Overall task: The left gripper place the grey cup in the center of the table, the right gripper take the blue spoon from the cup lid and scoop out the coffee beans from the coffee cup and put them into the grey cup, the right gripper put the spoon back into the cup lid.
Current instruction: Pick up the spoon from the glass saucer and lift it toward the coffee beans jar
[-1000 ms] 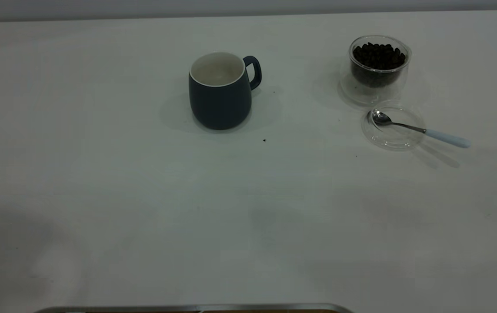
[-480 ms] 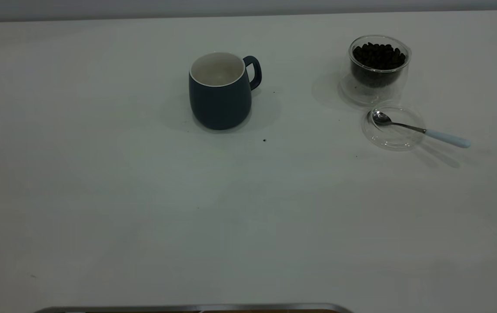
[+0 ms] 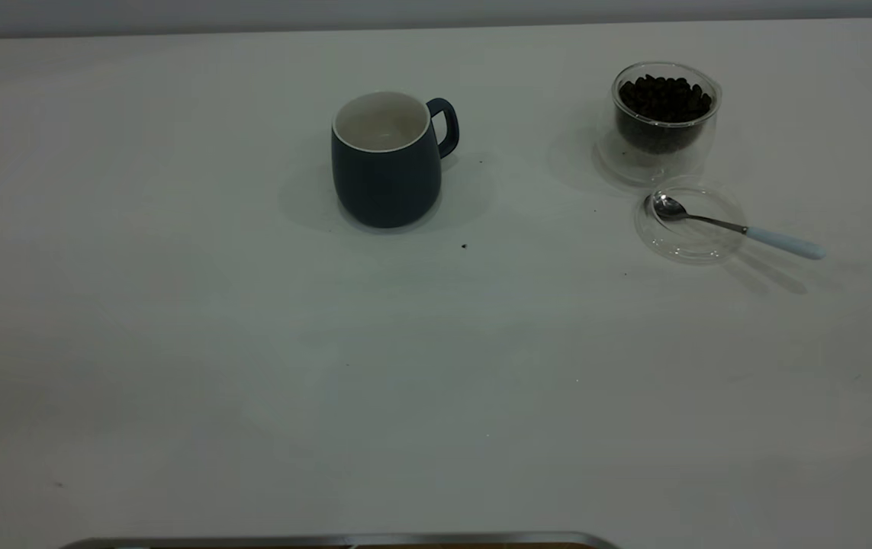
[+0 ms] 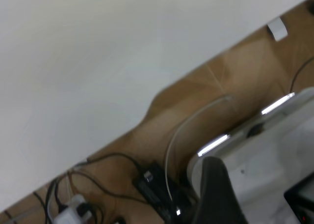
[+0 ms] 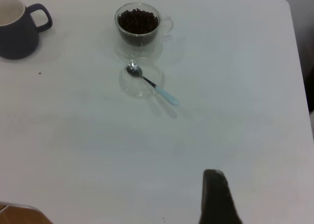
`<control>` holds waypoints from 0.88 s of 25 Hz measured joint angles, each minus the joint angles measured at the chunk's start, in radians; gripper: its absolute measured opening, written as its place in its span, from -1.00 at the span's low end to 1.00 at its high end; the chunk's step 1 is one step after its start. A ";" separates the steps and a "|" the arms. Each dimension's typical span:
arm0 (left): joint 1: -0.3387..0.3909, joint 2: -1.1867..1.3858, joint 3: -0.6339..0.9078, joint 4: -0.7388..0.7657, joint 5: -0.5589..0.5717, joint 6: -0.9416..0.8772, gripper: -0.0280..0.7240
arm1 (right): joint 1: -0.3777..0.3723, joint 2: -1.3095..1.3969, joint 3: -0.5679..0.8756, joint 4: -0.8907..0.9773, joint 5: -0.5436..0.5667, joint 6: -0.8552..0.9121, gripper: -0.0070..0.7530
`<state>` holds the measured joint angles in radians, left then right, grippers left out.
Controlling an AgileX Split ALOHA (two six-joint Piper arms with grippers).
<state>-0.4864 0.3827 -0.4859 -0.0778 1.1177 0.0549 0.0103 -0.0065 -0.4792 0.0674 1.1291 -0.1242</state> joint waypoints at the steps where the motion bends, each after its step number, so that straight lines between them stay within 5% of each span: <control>1: 0.000 -0.006 0.000 0.000 -0.001 0.000 0.53 | 0.000 0.000 0.000 0.000 0.000 0.000 0.34; 11: 0.015 -0.098 0.000 -0.001 -0.003 0.002 0.53 | 0.000 0.000 0.000 0.000 0.000 0.000 0.34; 19: 0.378 -0.186 0.000 -0.001 -0.002 0.002 0.53 | 0.000 0.000 0.000 0.000 0.000 0.000 0.34; 22: 0.432 -0.272 0.000 -0.001 0.000 0.002 0.53 | 0.000 0.000 0.000 0.000 0.000 0.000 0.34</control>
<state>-0.0548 0.1110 -0.4859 -0.0785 1.1179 0.0572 0.0103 -0.0065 -0.4792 0.0674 1.1291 -0.1242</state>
